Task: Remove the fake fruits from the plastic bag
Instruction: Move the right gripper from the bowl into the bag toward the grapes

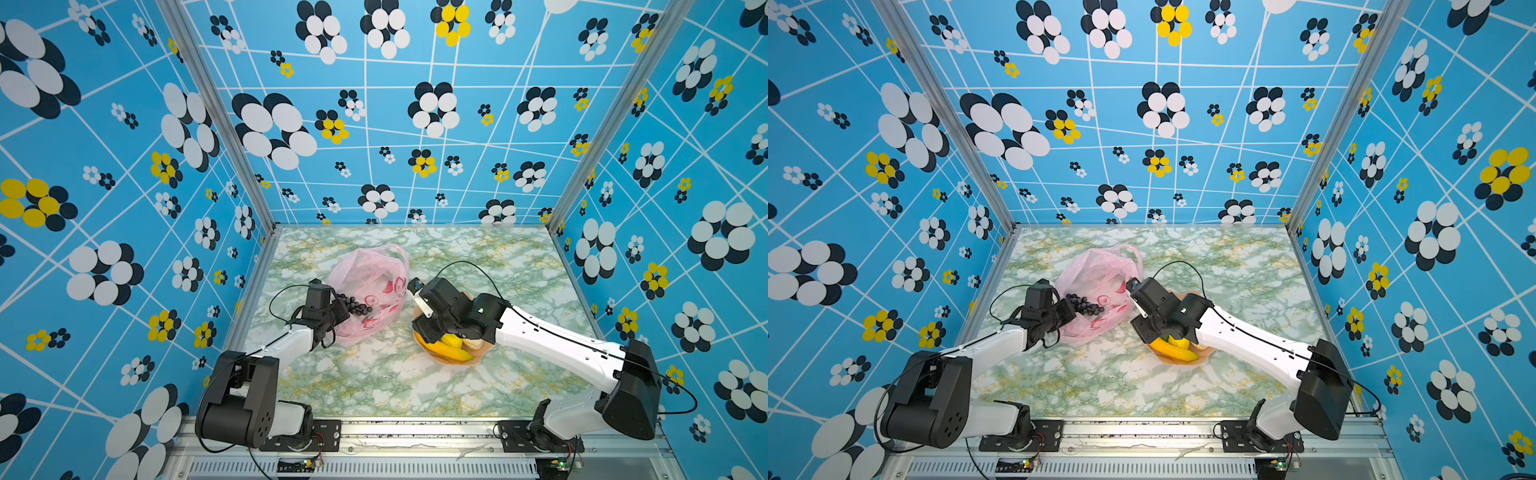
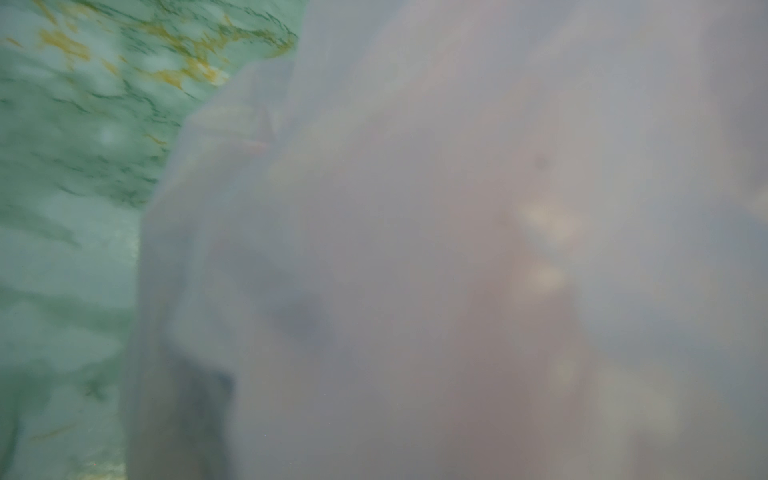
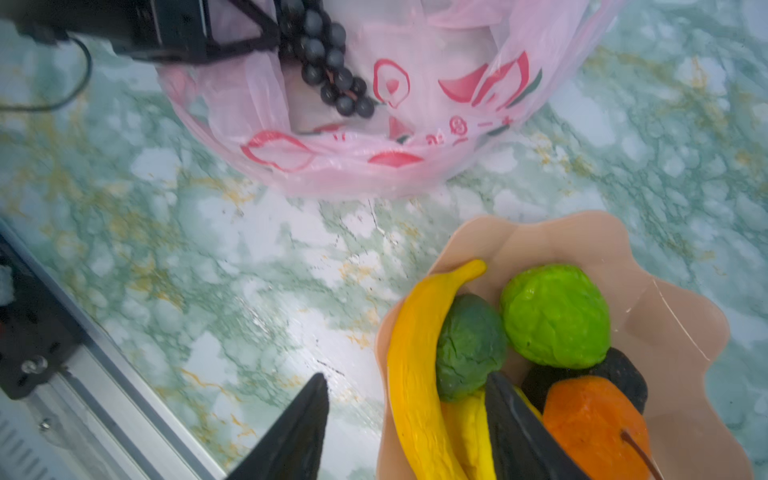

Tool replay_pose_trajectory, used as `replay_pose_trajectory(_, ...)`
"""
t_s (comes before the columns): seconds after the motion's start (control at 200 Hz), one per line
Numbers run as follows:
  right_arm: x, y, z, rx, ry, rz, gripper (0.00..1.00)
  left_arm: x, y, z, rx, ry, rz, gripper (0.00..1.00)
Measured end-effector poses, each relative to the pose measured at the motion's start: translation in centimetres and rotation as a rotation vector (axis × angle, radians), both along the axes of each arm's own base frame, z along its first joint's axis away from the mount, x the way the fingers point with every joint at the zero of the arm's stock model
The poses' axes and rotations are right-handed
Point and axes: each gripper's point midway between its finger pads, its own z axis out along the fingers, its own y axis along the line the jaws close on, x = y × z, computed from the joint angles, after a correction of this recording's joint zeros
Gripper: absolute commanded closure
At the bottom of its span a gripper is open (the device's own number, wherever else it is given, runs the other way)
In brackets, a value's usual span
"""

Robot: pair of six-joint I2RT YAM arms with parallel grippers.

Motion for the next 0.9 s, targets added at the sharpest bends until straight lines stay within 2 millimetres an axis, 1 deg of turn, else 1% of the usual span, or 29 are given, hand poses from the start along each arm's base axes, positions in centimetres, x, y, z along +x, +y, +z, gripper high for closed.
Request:
replay_pose_trajectory(0.045, 1.2, 1.8, 0.9, 0.038, -0.011, -0.008, 0.35, -0.3, 0.0, 0.4, -0.011, -0.007, 0.005, 0.94)
replay_pose_trajectory(0.09, 2.5, 3.9, 1.6, 0.079, -0.022, -0.009, 0.34, -0.6, 0.0, 0.8, -0.019, -0.015, 0.011, 0.95)
replay_pose_trajectory(0.165, 4.5, 7.4, 1.8, 0.118, -0.024, -0.001, 0.34, -1.2, 0.2, 1.4, -0.027, -0.028, 0.024, 0.96)
replay_pose_trajectory(0.26, 6.6, 11.4, 1.2, 0.149, -0.012, 0.025, 0.34, -2.0, 0.8, 2.0, -0.027, -0.039, 0.043, 0.97)
replay_pose_trajectory(0.275, 6.9, 12.2, 0.8, 0.153, -0.005, 0.033, 0.34, -2.2, 0.9, 2.0, -0.027, -0.038, 0.049, 0.97)
replay_pose_trajectory(0.31, 7.5, 13.5, 0.3, 0.163, 0.004, 0.044, 0.34, -2.5, 1.3, 2.1, -0.028, -0.040, 0.062, 0.97)
replay_pose_trajectory(0.375, 8.3, 15.4, -0.9, 0.169, 0.020, 0.067, 0.32, -3.0, 2.0, 2.1, -0.029, -0.039, 0.082, 0.97)
replay_pose_trajectory(0.515, 9.0, 18.1, -4.1, 0.156, 0.055, 0.127, 0.29, -3.8, 3.3, 1.7, -0.028, -0.023, 0.123, 0.97)
replay_pose_trajectory(0.665, 9.5, 20.2, -7.1, 0.135, 0.080, 0.196, 0.18, -4.8, 3.7, 0.8, -0.025, 0.006, 0.137, 0.97)
replay_pose_trajectory(0.74, 9.7, 21.0, -8.3, 0.129, 0.087, 0.217, 0.11, -5.2, 4.0, 0.3, -0.025, 0.021, 0.147, 0.97)
replay_pose_trajectory(0.81, 9.8, 21.3, -9.3, 0.115, 0.090, 0.232, 0.07, -5.4, 4.3, -0.1, -0.028, 0.032, 0.158, 0.97)
replay_pose_trajectory(0.9, 10.1, 21.8, -10.1, 0.105, 0.085, 0.250, 0.03, -5.7, 4.6, -0.5, -0.032, 0.046, 0.170, 0.97)
